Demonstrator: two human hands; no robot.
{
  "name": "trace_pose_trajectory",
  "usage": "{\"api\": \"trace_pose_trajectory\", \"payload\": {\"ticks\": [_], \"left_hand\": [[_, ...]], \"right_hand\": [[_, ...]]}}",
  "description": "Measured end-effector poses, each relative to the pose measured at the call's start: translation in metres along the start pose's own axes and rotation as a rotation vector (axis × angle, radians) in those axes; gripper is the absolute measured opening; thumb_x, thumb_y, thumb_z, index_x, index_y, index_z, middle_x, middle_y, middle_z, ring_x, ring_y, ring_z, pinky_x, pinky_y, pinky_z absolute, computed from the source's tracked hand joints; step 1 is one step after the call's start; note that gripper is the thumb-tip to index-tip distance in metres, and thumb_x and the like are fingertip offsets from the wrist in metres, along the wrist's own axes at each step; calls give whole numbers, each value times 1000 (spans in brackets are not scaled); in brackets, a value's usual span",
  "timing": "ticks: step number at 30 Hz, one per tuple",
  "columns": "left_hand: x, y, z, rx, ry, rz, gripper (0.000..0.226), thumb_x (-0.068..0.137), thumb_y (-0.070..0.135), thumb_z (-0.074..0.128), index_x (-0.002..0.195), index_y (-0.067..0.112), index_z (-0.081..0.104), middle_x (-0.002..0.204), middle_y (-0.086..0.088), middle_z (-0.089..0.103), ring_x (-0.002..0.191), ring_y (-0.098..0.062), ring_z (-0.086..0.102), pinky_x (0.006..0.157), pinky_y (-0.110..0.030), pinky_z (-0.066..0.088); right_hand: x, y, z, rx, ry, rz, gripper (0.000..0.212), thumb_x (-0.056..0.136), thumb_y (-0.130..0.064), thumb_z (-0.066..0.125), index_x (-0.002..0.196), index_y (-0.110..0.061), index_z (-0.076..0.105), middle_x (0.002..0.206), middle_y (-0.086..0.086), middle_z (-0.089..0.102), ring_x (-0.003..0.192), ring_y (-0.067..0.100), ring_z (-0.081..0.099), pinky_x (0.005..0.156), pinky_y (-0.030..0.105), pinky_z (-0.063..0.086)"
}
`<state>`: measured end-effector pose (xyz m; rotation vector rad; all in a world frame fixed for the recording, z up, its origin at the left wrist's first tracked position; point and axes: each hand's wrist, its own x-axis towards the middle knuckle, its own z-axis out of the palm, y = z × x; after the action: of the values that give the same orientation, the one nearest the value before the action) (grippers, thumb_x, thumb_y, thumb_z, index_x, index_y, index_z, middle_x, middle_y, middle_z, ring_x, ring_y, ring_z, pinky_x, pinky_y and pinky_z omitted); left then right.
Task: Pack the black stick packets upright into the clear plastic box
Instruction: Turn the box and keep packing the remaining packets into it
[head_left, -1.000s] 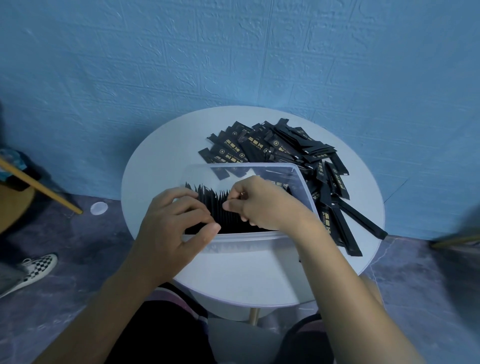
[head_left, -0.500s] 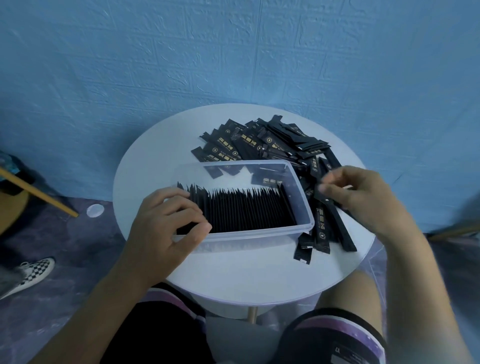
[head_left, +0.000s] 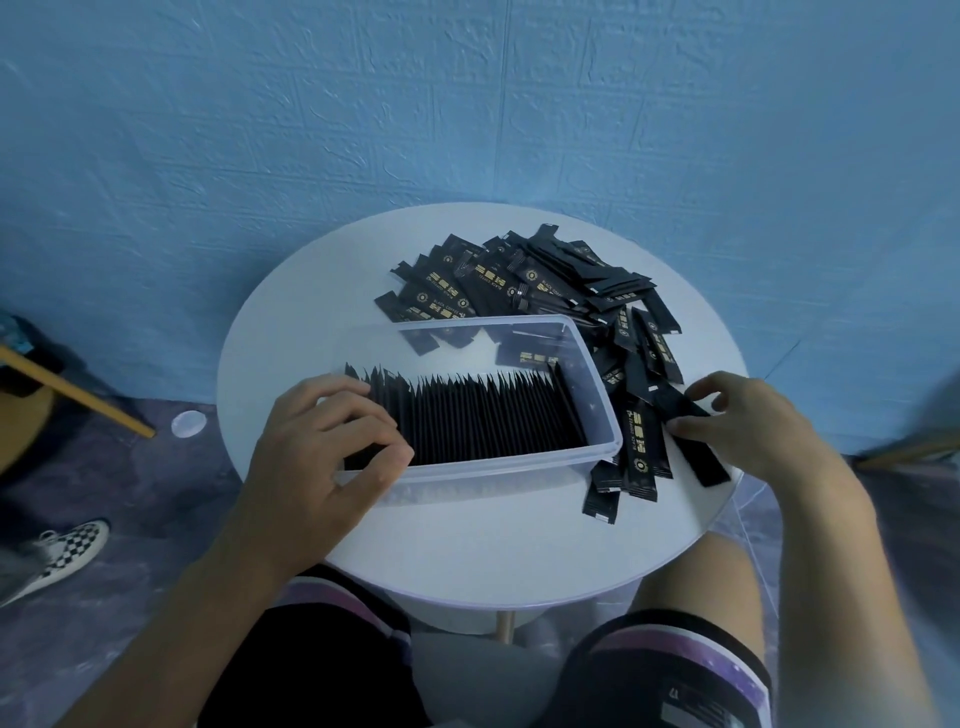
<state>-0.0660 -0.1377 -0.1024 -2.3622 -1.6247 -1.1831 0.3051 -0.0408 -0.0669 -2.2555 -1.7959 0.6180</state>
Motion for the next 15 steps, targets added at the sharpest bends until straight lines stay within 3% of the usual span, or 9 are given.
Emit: {"api": "trace_pose_trajectory", "payload": {"ticks": [5,8,12,15], "left_hand": [[0,2,0,-8,0,-10,34,95,37,52,79,19,76,90,11,69,110,-20,58,97,-49,45],[0,2,-1,1,-6,-15,35,96,38,51,80,20,76,90,12,70,111,-18,57,99,-46,44],[0,2,-2,7,-17,-16,35,96,39,50,80,20,76,91,12,70,111,-17,57,99,-46,44],[1,4,-3,4,-24,-18,36,96,39,50,80,20,76,91,12,69,112,-17,56,99,-44,44]], "right_hand": [[2,0,-2,52,-48,8,31,87,-34,76,110,-24,58,91,-3,64,96,26,60,80,35,44],[4,0,-3,79,-69,1,19,87,-29,75,100,-21,64,84,-1,68,82,19,64,73,33,44],[5,2,-6,128,-91,-31,11,87,-31,75,87,-24,67,83,3,72,82,23,68,84,38,53],[1,3,-11,190,-81,-61,14,89,-33,73,89,-20,68,86,6,70,83,25,66,81,38,50]]}}
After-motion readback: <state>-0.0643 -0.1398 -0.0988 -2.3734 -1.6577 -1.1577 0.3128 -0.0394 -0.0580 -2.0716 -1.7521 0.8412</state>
